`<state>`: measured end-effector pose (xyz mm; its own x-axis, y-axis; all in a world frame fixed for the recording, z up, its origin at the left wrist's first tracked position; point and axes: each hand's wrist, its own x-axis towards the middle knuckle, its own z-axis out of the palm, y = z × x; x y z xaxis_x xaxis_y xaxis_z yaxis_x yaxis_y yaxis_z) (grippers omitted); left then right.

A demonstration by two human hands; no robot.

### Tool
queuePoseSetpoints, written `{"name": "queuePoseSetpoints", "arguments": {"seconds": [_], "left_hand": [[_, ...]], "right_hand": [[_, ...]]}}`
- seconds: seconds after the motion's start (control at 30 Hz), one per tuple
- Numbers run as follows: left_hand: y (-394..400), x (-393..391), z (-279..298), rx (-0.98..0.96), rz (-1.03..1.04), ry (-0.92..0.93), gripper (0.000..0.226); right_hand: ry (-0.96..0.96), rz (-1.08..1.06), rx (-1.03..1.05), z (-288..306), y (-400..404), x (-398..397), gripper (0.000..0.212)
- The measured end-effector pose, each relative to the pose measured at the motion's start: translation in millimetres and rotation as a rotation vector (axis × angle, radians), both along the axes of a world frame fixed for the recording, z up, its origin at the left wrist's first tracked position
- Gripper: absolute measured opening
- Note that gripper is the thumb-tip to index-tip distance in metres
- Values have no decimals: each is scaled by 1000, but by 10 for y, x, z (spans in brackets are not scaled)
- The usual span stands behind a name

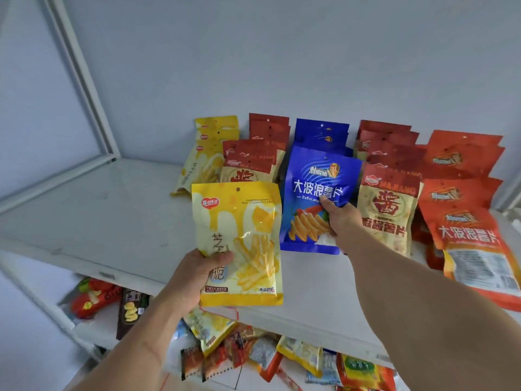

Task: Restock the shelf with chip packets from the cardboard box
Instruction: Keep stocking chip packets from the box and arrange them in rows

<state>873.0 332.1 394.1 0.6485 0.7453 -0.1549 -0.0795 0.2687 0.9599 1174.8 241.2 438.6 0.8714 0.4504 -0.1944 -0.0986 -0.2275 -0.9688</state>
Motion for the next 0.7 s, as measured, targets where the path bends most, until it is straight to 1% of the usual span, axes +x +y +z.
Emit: {"name": "queuePoseSetpoints", "arguments": {"seconds": [0.1,0.2,0.33,0.37,0.4,0.5,0.53,0.63,0.7], "left_hand": [[174,121,-23,-22,6,13,72],[344,240,-58,-22,9,20,70],[499,342,-111,-66,-54,0,89],[527,356,-109,-74,-69,-9,90],[563,365,-112,-77,-81,-13,88],[671,368,-144,-97,-110,-24,63],[694,359,-149,-99,-123,-29,60],[746,320,-130,-89,-162,-49,66],[769,284,-112,-67,-179,-60,57]], "right_hand": [[22,-22,-18,-135,208,131,42],[35,-55,-27,-212,367,234,38],[-24,-104,-30,-274,524,289,35],[-46,-119,-32,-276,549,284,37],[-66,-132,-39,-286,576,283,40],[-107,-180,-66,-289,617,223,54],[-114,-199,-69,-295,624,203,58],[-231,-260,-107,-298,613,141,67],[-368,-261,-228,-262,571,45,67]]}}
